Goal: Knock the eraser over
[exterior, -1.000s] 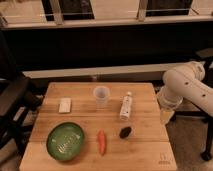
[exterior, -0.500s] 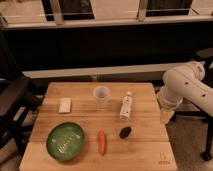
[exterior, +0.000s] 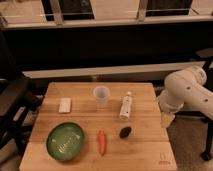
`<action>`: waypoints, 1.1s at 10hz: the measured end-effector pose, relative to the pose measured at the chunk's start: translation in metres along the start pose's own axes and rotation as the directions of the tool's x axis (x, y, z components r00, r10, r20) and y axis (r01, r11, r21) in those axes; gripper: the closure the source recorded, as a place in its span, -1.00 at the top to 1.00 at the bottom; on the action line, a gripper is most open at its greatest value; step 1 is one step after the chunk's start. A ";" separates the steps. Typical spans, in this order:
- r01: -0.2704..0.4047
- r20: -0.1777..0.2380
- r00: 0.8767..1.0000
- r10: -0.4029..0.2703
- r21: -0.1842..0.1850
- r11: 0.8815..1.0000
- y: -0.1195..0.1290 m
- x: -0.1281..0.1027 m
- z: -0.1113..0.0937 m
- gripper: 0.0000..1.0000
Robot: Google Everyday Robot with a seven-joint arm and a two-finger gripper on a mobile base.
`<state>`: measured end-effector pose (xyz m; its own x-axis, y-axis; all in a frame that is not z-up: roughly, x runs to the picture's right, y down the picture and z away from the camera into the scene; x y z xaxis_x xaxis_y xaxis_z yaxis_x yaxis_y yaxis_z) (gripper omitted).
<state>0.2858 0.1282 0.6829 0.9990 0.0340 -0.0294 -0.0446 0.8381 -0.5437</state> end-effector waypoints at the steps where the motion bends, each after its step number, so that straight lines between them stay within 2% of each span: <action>1: 0.006 0.005 1.000 -0.006 0.001 1.000 0.001 -0.001 0.002 0.60; 9: 0.040 0.033 0.999 -0.040 -0.007 0.999 0.020 -0.016 0.025 0.60; 10: 0.044 0.036 0.998 -0.044 -0.007 0.999 0.020 -0.018 0.027 0.56; 11: 0.050 0.042 0.998 -0.050 -0.008 0.999 0.022 -0.021 0.031 0.41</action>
<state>0.2635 0.1628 0.6980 0.9994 0.0149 0.0328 0.0057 0.8346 -0.5508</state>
